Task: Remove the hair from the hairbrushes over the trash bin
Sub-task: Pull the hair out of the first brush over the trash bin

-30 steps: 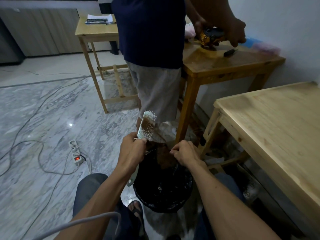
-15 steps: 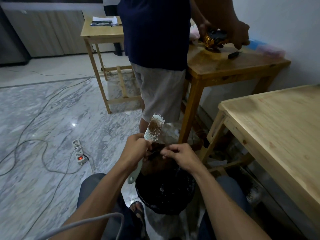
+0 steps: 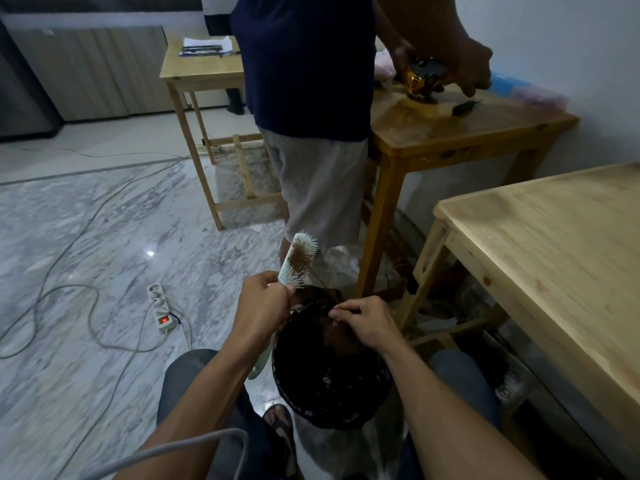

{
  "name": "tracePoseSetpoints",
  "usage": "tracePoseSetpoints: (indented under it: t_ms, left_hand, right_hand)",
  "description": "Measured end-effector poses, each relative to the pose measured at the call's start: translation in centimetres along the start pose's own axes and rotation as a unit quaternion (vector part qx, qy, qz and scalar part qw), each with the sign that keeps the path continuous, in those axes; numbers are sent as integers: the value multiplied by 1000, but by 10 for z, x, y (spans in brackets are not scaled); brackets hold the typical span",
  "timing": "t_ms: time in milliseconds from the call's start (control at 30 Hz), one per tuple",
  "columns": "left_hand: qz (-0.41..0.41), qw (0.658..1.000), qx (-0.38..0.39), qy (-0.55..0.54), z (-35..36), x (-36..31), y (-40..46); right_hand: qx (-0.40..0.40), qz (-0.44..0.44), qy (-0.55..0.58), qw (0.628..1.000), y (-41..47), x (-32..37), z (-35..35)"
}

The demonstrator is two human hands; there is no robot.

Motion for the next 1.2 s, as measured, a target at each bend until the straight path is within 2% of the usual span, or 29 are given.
tracePoseSetpoints:
  t_ms: [100, 133, 200, 267, 300, 467, 533, 667, 767, 867, 1033, 1133, 1200]
  left_hand:
    - [35, 995, -12, 94, -10, -3, 0]
    - [41, 991, -11, 124, -12, 0, 0]
    - [38, 987, 1, 153, -8, 8, 1]
    - [34, 987, 7, 157, -2, 12, 1]
    - [35, 988, 4, 152, 0, 11, 1]
    - [31, 992, -14, 122, -5, 11, 2]
    - [19, 996, -28, 83, -7, 15, 2]
    - [32, 994, -81, 63, -21, 4, 5]
    - [69, 987, -50, 135, -10, -4, -1]
    - [103, 978, -27, 181, 4, -5, -5]
    - [131, 966, 10, 221, 23, -6, -9]
    - [120, 969, -19, 216, 12, -12, -6]
    - [112, 973, -48, 197, 0, -17, -3]
  right_hand:
    - [74, -9, -66, 995, 0, 10, 6]
    - [109, -7, -54, 993, -1, 14, 9]
    - [147, 4, 54, 988, -3, 26, 12]
    - [125, -12, 126, 984, 2, 45, 7]
    - [105, -28, 126, 986, 6, 54, 6]
    - [8, -52, 70, 996, 1, 59, -9]
    - [-2, -50, 46, 998, -5, 52, -21]
    - [14, -33, 17, 999, -12, 39, -35]
    - [70, -15, 26, 997, -10, 37, -25]
    - [104, -12, 121, 987, -8, 50, -13]
    - [2, -49, 166, 985, 1, 56, -15]
    - [-49, -37, 152, 986, -1, 46, -29]
    - [-53, -10, 135, 989, -4, 32, -36]
Point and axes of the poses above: each hand's wrist, its own y-axis towards the middle knuckle, its own z-axis out of the palm, x = y × z, the point moved 8 cm from there along y, towards the middle knuckle, and after that the axes turned 7 degrees about -y, right-handed, at the moved point
